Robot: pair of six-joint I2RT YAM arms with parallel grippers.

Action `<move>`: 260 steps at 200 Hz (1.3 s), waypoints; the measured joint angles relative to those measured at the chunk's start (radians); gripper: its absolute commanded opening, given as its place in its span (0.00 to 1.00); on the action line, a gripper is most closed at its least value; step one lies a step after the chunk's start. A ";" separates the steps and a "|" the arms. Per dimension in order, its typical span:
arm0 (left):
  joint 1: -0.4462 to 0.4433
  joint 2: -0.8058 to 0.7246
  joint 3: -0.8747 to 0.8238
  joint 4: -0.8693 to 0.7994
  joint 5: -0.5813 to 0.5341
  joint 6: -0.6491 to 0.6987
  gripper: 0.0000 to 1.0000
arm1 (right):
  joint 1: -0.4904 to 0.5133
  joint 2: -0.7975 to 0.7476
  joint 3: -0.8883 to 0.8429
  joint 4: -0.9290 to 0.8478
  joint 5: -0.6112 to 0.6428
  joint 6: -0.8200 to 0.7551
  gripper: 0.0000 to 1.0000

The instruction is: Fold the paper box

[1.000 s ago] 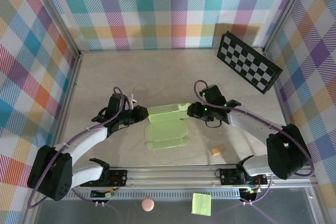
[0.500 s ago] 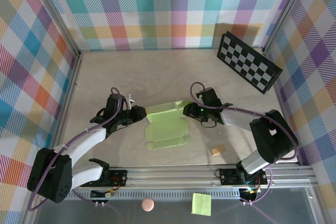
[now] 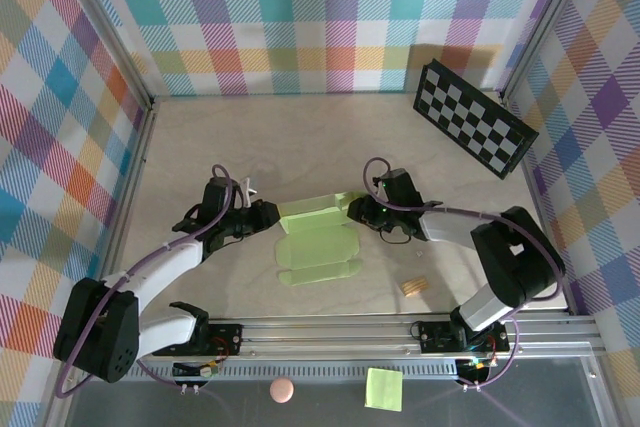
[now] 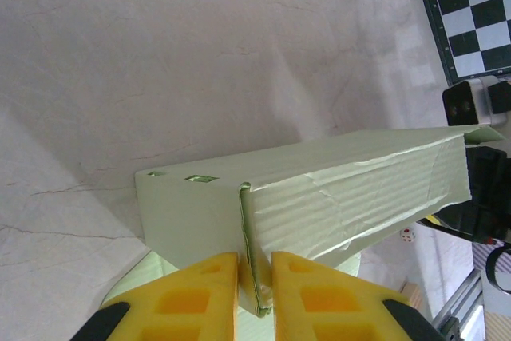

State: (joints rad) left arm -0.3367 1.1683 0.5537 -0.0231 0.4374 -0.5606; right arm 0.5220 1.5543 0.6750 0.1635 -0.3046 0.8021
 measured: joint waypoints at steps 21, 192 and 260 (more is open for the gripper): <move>0.000 0.011 0.006 0.001 0.008 0.000 0.17 | 0.000 -0.014 -0.002 0.021 -0.021 0.008 0.33; 0.000 0.028 0.008 0.023 0.026 -0.001 0.17 | 0.059 0.161 -0.008 0.263 -0.083 0.107 0.39; 0.000 0.028 0.008 0.023 0.024 -0.001 0.17 | 0.061 0.209 -0.008 0.325 -0.098 0.121 0.29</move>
State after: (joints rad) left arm -0.3367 1.1961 0.5621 -0.0002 0.4618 -0.5617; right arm 0.5835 1.7630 0.6666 0.4885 -0.4023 0.9230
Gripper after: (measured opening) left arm 0.166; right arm 0.288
